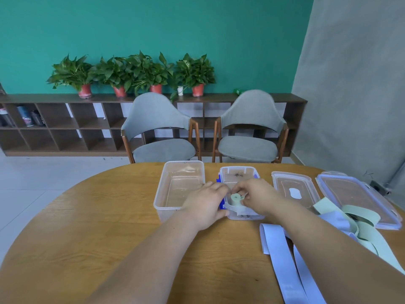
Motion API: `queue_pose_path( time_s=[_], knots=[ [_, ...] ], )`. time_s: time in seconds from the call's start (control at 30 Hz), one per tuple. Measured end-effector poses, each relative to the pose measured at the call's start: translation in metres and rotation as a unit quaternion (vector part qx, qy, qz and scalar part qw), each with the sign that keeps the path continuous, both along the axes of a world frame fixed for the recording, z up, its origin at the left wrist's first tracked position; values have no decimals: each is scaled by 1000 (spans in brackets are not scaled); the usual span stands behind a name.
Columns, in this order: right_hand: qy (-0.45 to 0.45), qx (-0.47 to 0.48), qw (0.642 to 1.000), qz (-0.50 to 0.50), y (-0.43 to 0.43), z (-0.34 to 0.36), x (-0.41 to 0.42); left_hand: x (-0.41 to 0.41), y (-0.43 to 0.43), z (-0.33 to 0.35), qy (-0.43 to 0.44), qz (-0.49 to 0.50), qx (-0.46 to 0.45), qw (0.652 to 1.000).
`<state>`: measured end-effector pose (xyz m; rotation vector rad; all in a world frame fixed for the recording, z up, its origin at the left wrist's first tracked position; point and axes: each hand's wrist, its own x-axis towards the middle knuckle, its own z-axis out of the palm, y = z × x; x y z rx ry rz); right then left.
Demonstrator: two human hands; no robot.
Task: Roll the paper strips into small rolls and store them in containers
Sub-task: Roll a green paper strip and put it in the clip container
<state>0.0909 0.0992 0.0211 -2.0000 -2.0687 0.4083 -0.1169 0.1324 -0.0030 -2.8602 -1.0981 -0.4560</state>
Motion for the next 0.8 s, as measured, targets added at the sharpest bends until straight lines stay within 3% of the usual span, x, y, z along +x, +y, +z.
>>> queue_pose_path(
  time_s=[0.17, 0.5, 0.8],
  knots=[
    [-59, -87, 994, 21, 24, 11, -4, 11, 1, 5, 29, 44, -16, 998],
    [9, -188, 982, 31, 29, 14, -4, 15, 3, 5, 42, 72, -17, 996],
    [112, -147, 983, 3, 25, 1, 1, 19, -2, 10, 49, 85, -14, 995]
  ],
)
